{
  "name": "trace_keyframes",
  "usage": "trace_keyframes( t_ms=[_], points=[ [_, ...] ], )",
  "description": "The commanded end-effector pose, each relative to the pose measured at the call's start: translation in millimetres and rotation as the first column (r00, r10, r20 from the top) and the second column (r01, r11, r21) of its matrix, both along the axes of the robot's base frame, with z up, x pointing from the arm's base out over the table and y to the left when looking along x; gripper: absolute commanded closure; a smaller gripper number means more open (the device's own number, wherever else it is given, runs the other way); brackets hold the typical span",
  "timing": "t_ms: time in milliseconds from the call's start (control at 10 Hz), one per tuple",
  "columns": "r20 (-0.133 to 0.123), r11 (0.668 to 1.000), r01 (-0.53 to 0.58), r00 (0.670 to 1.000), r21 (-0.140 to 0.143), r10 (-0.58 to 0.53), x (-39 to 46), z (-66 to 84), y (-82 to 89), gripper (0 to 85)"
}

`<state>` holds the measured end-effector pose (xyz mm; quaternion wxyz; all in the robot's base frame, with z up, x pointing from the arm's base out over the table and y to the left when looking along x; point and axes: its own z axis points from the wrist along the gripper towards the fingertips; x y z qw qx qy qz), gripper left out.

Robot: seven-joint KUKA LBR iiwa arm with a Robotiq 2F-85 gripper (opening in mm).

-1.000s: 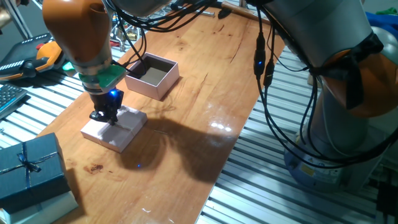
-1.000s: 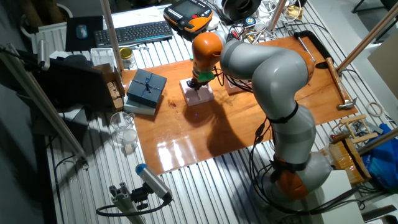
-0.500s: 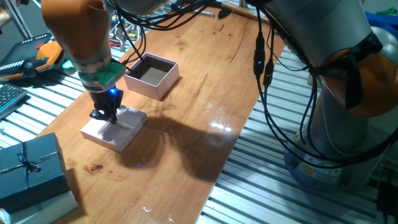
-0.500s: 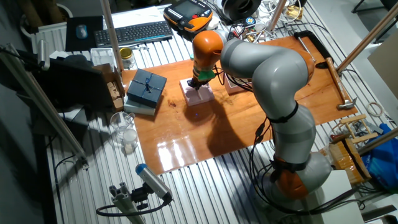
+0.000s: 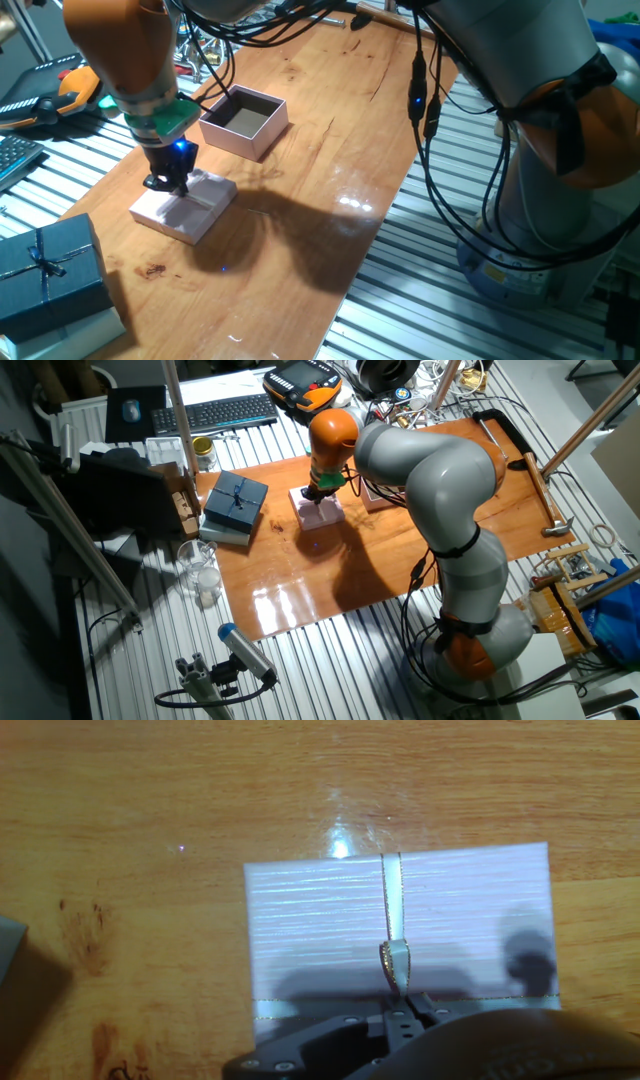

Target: Cover the box

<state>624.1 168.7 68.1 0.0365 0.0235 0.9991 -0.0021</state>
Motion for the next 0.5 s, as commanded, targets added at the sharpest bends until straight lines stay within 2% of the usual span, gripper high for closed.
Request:
trace_keyframes(
  t_ms=[0,200,400],
  points=[
    [0.000,1.000,0.003,1.000,-0.003,-0.003,-1.3,2.6,0.5,85.0],
    [-0.006,1.000,0.004,1.000,-0.006,-0.004,-4.0,9.9,0.5,85.0],
    [-0.009,1.000,0.006,1.000,-0.026,-0.006,-8.1,20.6,-1.7,85.0]
  ],
)
